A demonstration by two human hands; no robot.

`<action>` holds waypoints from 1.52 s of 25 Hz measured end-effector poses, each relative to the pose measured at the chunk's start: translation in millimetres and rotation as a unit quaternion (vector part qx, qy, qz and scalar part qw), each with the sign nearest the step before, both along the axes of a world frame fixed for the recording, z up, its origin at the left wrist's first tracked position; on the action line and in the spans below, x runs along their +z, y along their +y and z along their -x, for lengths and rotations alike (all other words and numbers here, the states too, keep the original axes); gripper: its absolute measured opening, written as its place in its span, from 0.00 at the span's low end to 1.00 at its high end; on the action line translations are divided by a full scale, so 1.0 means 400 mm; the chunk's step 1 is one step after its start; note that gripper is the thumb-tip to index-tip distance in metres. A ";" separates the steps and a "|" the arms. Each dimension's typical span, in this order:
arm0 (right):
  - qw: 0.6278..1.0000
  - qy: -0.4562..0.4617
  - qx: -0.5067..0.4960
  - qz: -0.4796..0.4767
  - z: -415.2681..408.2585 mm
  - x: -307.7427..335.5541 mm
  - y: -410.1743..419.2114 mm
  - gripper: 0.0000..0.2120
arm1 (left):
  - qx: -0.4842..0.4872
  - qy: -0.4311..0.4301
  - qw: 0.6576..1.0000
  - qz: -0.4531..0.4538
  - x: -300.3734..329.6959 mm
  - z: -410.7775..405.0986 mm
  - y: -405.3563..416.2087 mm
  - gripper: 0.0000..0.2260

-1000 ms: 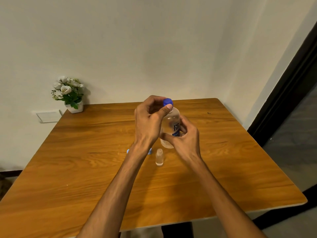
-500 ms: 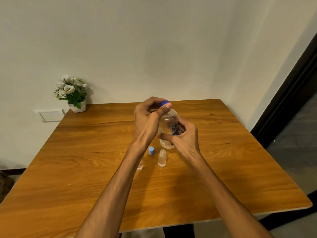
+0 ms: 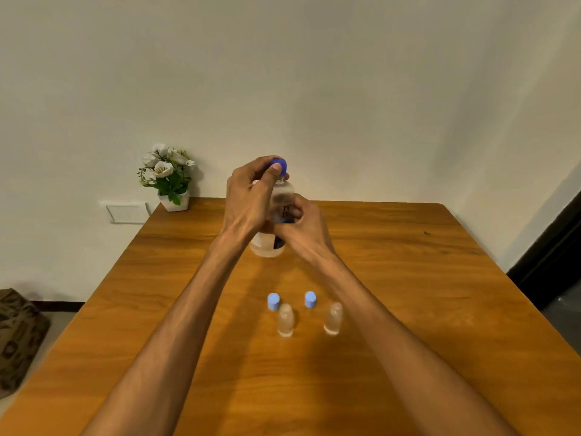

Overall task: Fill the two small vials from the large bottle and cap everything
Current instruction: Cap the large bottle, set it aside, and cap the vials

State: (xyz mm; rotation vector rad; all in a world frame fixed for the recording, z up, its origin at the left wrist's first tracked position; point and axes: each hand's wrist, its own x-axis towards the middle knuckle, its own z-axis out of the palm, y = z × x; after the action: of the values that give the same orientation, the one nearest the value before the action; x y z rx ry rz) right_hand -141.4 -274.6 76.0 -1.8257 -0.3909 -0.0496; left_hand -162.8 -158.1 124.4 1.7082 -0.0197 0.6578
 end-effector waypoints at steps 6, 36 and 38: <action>0.997 0.000 0.013 0.071 -0.175 -0.017 0.263 0.29 | 0.088 0.009 0.996 -0.020 -0.069 -0.131 0.222 0.16; 0.950 0.027 0.044 0.307 -0.354 -0.056 0.274 0.08 | 0.170 0.139 0.970 -0.109 -0.256 -0.151 0.313 0.11; 0.951 0.024 0.052 0.305 -0.282 -0.033 0.159 0.04 | 0.152 0.146 0.972 -0.107 -0.245 -0.087 0.242 0.10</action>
State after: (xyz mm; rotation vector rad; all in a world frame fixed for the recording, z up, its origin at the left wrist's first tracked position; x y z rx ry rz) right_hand -28.6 -211.0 62.9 -2.4065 -0.5046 0.2110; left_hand -128.0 -61.2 26.4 2.0245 0.3990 0.6390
